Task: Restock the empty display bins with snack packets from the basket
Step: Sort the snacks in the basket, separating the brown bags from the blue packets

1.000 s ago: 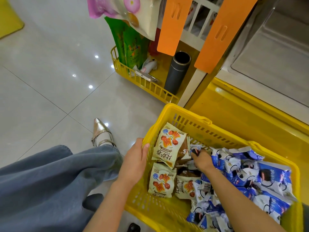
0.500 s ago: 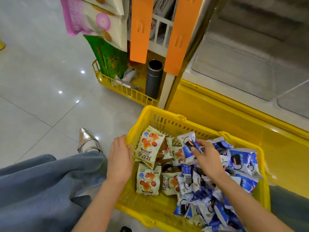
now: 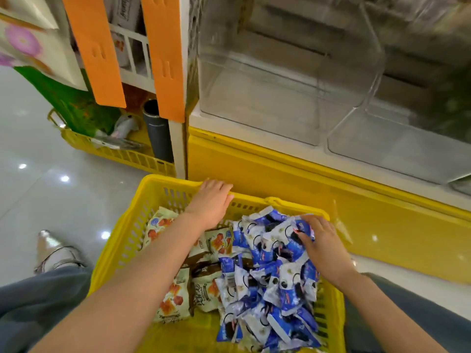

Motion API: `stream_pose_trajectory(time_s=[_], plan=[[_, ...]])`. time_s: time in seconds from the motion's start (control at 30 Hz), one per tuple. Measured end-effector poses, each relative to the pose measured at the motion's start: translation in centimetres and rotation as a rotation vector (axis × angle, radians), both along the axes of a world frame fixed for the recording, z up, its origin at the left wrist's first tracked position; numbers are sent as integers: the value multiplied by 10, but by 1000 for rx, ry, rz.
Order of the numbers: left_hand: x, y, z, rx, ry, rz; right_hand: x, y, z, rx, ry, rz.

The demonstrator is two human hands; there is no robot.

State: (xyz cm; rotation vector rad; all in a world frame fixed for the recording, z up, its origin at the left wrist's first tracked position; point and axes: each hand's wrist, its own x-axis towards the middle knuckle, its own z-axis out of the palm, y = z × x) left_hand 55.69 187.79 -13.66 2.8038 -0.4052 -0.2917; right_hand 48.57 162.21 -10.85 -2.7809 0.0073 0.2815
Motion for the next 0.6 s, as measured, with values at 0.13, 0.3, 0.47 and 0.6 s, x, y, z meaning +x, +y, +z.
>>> stream_pose_trajectory(time_s=[0.13, 0.3, 0.47, 0.6], plan=[[-8, -12, -13, -120, -129, 38, 12, -2, -9, -90, 26, 90], [-58, -47, -32, -509, 73, 255, 21, 2, -19, -14, 16, -18], [-54, -78, -48, -753, 570, 425, 17, 4, -28, 71, 88, -64], [-45, -83, -46, -867, 587, 466, 22, 5, -27, 85, 190, -37]])
